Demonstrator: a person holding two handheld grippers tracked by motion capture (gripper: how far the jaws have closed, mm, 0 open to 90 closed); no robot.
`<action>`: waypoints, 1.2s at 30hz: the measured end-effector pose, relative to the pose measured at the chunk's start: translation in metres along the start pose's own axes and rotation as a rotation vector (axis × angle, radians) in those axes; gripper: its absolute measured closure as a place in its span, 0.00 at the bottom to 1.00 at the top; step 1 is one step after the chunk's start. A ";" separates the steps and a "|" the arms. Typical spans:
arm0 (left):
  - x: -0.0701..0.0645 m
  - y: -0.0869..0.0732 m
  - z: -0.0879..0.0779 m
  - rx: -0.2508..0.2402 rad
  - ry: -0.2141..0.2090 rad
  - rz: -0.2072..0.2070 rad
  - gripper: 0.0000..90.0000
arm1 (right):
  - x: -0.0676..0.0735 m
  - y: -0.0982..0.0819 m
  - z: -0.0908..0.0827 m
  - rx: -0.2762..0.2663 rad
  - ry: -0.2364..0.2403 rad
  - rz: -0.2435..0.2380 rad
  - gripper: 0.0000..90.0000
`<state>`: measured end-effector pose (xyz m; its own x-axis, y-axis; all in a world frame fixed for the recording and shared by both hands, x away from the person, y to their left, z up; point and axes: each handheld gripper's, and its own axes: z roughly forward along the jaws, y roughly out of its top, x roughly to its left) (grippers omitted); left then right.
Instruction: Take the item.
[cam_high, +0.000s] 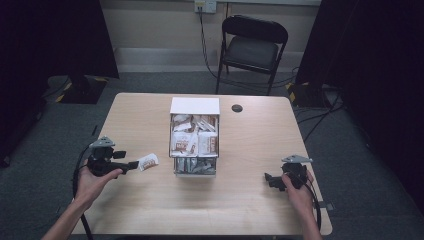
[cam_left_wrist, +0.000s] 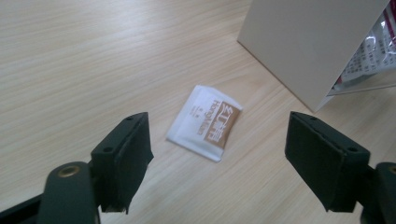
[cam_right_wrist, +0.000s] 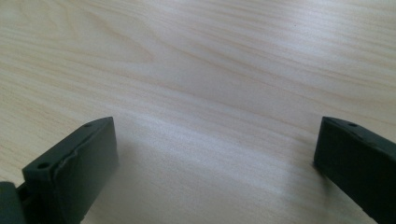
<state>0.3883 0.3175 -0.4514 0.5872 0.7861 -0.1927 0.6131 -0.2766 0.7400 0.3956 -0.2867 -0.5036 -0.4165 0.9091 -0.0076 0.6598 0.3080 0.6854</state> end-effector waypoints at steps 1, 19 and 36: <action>0.001 -0.002 -0.002 0.005 0.002 -0.004 0.24 | 0.000 0.000 0.000 0.000 0.000 0.000 0.00; 0.016 -0.049 -0.018 0.068 0.144 -0.105 0.30 | 0.000 0.000 0.000 0.000 -0.004 0.002 0.00; 0.009 -0.070 0.003 0.057 0.227 -0.020 0.18 | 0.000 0.000 0.000 0.000 -0.004 0.000 0.00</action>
<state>0.3522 0.3422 -0.5063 0.4443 0.8944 -0.0524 0.6564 -0.2851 0.6985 0.3950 -0.2865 -0.5036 -0.4139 0.9103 -0.0106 0.6597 0.3079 0.6856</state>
